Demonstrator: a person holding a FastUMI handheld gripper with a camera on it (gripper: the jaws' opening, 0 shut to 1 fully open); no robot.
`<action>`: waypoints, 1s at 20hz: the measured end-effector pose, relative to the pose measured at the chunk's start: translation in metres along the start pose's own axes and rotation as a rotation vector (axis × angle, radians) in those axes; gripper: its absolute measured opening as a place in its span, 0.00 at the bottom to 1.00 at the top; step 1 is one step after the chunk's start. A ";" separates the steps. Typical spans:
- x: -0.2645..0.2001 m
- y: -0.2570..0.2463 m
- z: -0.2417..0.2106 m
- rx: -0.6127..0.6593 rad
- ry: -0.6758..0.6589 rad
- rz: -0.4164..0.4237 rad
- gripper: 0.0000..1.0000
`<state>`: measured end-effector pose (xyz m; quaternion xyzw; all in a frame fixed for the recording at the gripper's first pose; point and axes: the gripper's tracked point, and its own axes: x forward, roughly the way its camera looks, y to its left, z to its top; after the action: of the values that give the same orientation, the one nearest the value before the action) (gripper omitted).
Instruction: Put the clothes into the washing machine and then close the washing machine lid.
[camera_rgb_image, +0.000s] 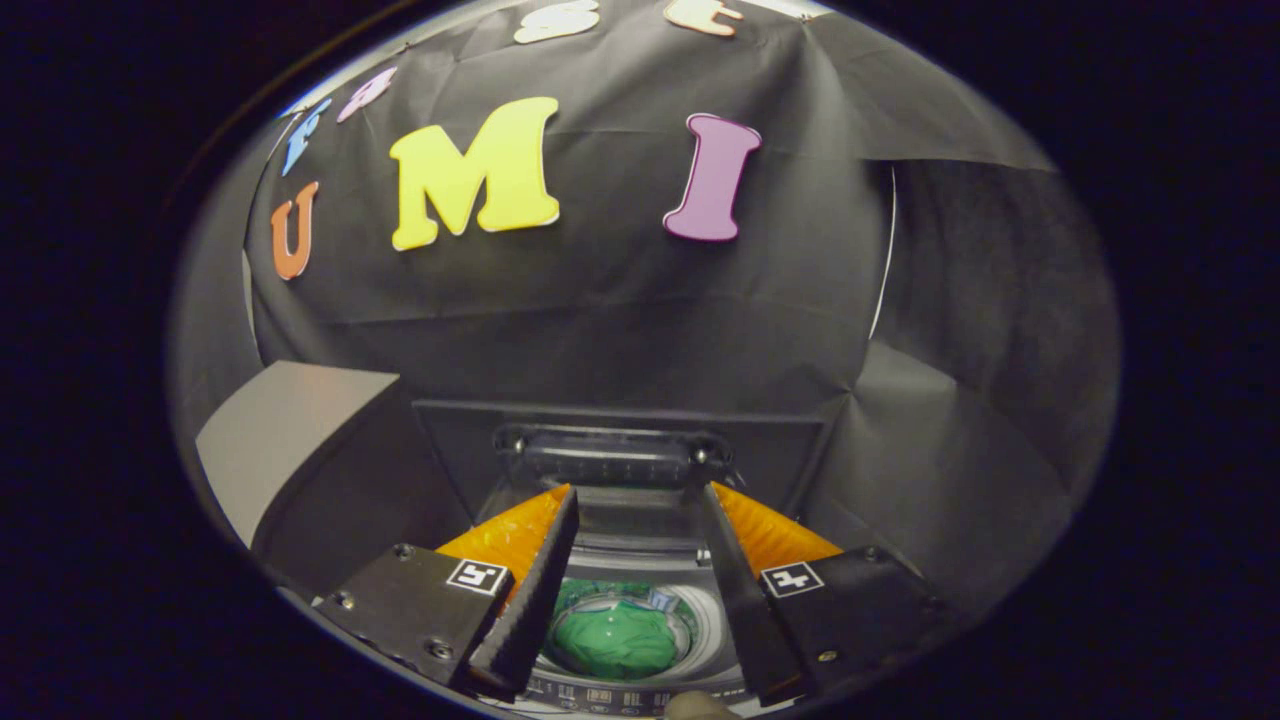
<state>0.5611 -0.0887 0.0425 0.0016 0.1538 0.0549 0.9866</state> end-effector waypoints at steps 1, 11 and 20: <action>0.003 -0.001 0.008 0.008 -0.008 -0.002 0.78; 0.061 0.014 0.062 0.043 -0.031 -0.015 0.78; 0.123 0.031 0.052 0.031 0.034 -0.033 0.78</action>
<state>0.6902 -0.0442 0.0556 0.0136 0.1713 0.0364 0.9845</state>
